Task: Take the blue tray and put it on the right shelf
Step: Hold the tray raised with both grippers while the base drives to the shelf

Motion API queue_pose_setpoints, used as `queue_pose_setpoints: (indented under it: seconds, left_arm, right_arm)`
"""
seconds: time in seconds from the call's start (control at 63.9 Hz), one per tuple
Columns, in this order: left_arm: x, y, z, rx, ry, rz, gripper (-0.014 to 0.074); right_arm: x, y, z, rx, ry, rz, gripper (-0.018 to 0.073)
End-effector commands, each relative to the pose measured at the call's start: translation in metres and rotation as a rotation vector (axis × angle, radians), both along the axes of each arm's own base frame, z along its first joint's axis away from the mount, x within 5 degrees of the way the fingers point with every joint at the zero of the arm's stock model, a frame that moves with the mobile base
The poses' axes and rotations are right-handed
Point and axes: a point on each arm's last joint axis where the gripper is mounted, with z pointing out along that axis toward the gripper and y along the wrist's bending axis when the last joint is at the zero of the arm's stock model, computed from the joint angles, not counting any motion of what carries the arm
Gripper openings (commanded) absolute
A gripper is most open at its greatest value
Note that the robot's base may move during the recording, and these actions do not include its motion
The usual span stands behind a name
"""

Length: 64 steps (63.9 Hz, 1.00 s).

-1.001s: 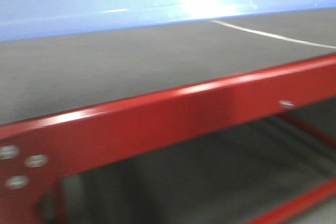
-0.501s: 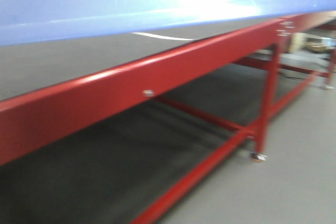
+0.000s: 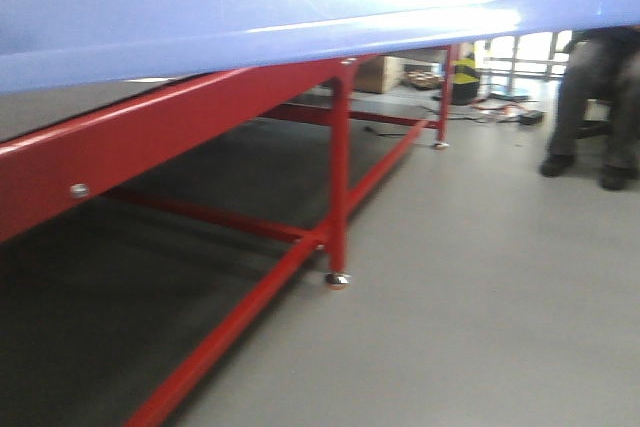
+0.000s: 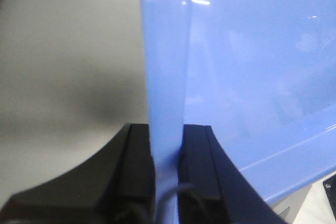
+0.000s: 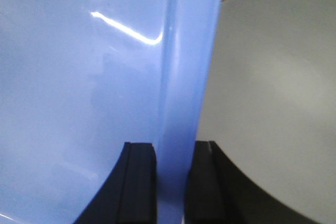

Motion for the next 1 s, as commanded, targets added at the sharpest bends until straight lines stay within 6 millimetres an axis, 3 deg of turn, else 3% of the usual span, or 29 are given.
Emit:
queue_pose_setpoints:
  seconds: [0.0, 0.986]
  left_arm:
    - [-0.0025, 0.0037, 0.0115, 0.000, -0.075, 0.009, -0.0048]
    - [-0.0033, 0.0021, 0.0121, -0.020, -0.067, 0.003, -0.0048]
  right_arm:
    - [-0.0021, -0.0079, 0.0169, -0.033, -0.128, -0.012, 0.0059]
    - [-0.0021, -0.0079, 0.0169, -0.033, -0.128, -0.012, 0.0059]
